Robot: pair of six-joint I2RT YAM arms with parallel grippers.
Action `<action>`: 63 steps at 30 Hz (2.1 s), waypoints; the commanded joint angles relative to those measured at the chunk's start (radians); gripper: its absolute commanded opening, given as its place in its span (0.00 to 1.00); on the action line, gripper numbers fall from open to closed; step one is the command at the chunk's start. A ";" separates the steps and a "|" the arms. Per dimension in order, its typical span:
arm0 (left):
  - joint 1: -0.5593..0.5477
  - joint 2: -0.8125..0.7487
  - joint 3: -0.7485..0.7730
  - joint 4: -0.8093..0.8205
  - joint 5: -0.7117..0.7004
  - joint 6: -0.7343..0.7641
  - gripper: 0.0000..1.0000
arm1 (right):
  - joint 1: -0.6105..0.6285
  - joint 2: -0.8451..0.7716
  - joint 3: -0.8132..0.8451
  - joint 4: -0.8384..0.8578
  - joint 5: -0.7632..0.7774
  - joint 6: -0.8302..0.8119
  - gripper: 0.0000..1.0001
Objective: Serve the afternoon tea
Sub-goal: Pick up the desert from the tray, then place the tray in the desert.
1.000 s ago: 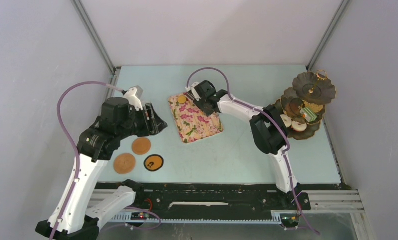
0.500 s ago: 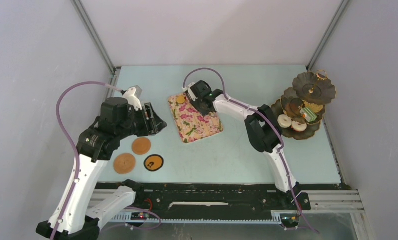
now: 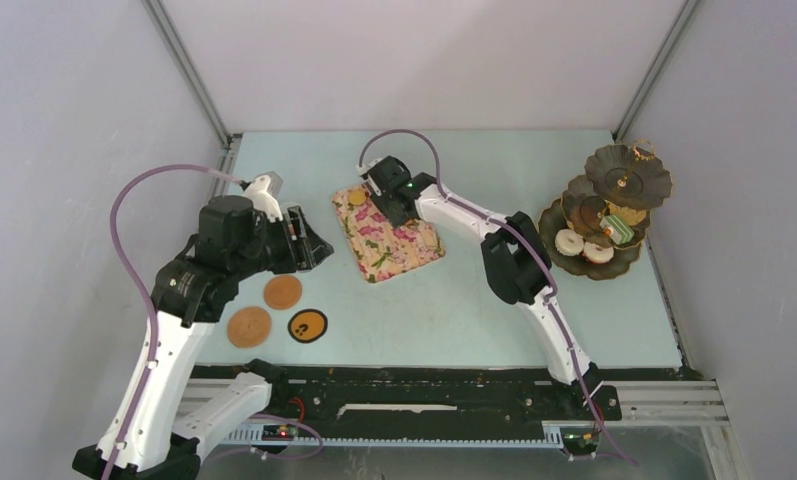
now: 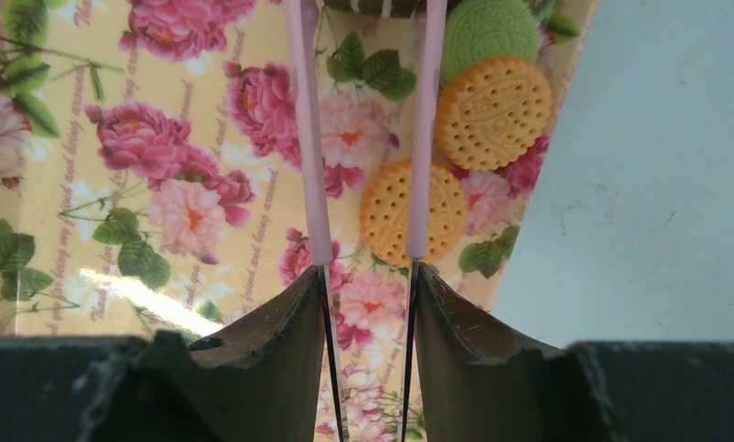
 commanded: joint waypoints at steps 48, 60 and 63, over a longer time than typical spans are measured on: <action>0.024 -0.107 -0.156 0.156 0.165 -0.146 0.66 | -0.038 -0.711 -0.699 0.216 -0.705 0.402 0.00; 0.028 0.277 -0.137 0.462 0.233 -0.278 0.65 | 0.064 -0.629 -0.713 0.074 -0.392 -0.213 0.00; 0.030 0.409 -0.078 0.470 0.233 -0.265 0.59 | 0.112 -0.614 -0.753 0.116 -0.262 -0.305 0.00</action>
